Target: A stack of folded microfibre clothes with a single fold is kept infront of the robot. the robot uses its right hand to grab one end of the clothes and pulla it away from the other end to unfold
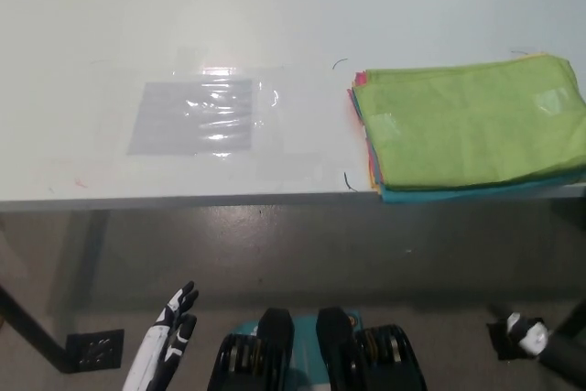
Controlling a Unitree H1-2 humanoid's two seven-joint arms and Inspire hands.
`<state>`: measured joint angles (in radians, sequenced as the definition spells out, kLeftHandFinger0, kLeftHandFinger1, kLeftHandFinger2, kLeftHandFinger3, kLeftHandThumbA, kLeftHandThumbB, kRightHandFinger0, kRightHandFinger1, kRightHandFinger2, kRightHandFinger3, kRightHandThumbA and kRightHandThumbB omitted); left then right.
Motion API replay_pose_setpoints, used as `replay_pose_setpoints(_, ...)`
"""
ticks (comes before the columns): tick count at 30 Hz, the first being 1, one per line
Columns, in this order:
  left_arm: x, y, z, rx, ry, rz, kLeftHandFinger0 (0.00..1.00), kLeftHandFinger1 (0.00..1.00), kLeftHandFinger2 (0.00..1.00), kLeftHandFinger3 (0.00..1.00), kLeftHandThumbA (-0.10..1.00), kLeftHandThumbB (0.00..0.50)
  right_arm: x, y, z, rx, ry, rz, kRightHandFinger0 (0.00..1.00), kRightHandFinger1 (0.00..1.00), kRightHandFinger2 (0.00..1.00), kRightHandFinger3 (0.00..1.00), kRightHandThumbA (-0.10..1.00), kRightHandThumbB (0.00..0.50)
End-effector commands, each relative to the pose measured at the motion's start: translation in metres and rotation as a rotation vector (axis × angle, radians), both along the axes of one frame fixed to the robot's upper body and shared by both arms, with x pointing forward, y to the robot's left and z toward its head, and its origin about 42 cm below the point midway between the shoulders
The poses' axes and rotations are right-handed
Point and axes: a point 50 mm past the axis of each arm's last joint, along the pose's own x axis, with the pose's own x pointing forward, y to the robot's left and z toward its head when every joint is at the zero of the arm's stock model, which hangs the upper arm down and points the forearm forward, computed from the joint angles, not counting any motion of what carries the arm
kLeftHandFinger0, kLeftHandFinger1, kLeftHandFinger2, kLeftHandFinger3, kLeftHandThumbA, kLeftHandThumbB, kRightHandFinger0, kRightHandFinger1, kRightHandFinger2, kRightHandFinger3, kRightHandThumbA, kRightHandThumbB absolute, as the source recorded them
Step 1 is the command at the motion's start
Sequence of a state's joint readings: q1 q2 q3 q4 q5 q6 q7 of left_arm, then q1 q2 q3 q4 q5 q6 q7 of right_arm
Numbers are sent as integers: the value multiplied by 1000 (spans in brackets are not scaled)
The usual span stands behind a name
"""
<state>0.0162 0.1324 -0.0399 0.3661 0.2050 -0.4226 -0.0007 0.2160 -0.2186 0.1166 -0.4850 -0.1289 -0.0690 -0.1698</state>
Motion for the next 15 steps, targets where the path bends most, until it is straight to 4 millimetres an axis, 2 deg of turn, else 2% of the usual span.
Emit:
replay_pose_setpoints(1, 16, 8, 16, 11, -91, -8, 1000, 1000, 1000, 1000, 1000, 500, -2, 10, -60, 187, -4, 157, 1000, 1000, 1000, 1000, 1000, 378)
replay_pose_setpoints(3, 17, 9, 15, 11, -89, -5, 1000, 1000, 1000, 1000, 1000, 500, 5, 11, -81, 242, 68, 164, 1000, 1000, 1000, 1000, 1000, 338)
replay_pose_setpoints(6, 21, 8, 16, 16, -92, -12, 1000, 1000, 1000, 1000, 1000, 500, 15, 13, -102, 300, 157, 156, 1000, 1000, 1000, 1000, 1000, 388)
replay_pose_setpoints(7, 23, 7, 17, 15, -96, -14, 1000, 1000, 1000, 1000, 1000, 500, 18, 13, -105, 312, 167, 155, 1000, 1000, 1000, 1000, 1000, 393)
replay_pose_setpoints(8, 23, 6, 17, 10, -97, -14, 1000, 1000, 1000, 1000, 1000, 500, 21, 13, -110, 344, 214, 174, 1000, 1000, 1000, 1000, 1000, 368)
replay_pose_setpoints(13, 25, 7, 21, 15, -108, -18, 1000, 1000, 1000, 1000, 1000, 500, 28, 10, -124, 390, 318, 210, 1000, 1000, 1000, 1000, 1000, 333)
replay_pose_setpoints(15, 27, 6, 22, 15, -113, -20, 1000, 1000, 1000, 1000, 1000, 500, 30, 10, -125, 406, 340, 216, 1000, 1000, 1000, 1000, 1000, 352)
